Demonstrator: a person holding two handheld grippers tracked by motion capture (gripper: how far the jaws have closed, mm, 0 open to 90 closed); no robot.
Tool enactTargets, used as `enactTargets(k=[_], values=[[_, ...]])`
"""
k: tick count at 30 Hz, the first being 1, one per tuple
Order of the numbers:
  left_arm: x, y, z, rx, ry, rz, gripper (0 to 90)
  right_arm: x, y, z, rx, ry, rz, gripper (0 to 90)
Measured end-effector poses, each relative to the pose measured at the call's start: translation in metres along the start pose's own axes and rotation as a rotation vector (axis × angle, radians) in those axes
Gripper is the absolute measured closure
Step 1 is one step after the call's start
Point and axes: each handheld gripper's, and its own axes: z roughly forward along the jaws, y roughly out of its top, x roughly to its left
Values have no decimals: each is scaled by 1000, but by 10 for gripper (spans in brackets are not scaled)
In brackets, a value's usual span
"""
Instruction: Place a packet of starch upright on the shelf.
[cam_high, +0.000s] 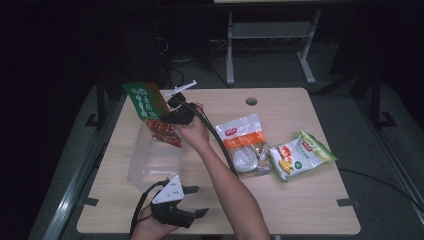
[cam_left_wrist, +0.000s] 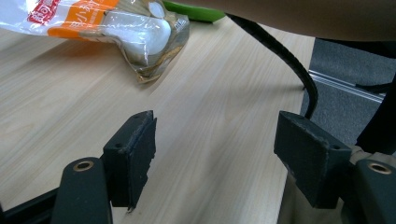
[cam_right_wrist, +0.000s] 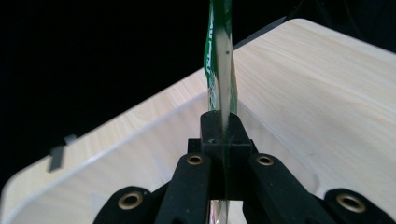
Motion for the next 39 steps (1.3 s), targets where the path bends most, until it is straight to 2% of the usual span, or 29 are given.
enactTargets(k=[1,4,9,12,15,20,22,27,30,33,38,39], values=[[1,0,0,0,1,1,290,-1,-3,1,6,-24,1,897],[2,0,-1,-3,4,-3,290,-4,-9,2,-9,-46,-5,897],[2,0,-1,-4,4,-5,290,-7,-17,5,-7,-56,-32,897],[2,0,-1,-6,4,-3,291,-10,-15,-2,-67,-12,-21,897],[3,0,-1,-6,5,-6,291,-7,-13,-2,-79,-5,-28,897],[2,1,-2,5,2,-1,291,-8,-23,10,-74,-2,-11,897],[1,0,-1,2,2,-3,291,-9,-28,13,-96,-1,2,897],[1,0,0,-2,2,-3,291,-14,-38,18,-100,7,-3,896],[2,0,0,0,2,-4,291,-17,-41,17,-98,0,1,894],[2,1,-1,-1,5,-3,291,-25,-48,13,-104,10,26,893],[2,1,-1,0,6,-3,291,-25,-48,10,-89,6,26,879],[2,1,0,0,6,-4,291,-25,-47,9,-91,-1,18,838]])
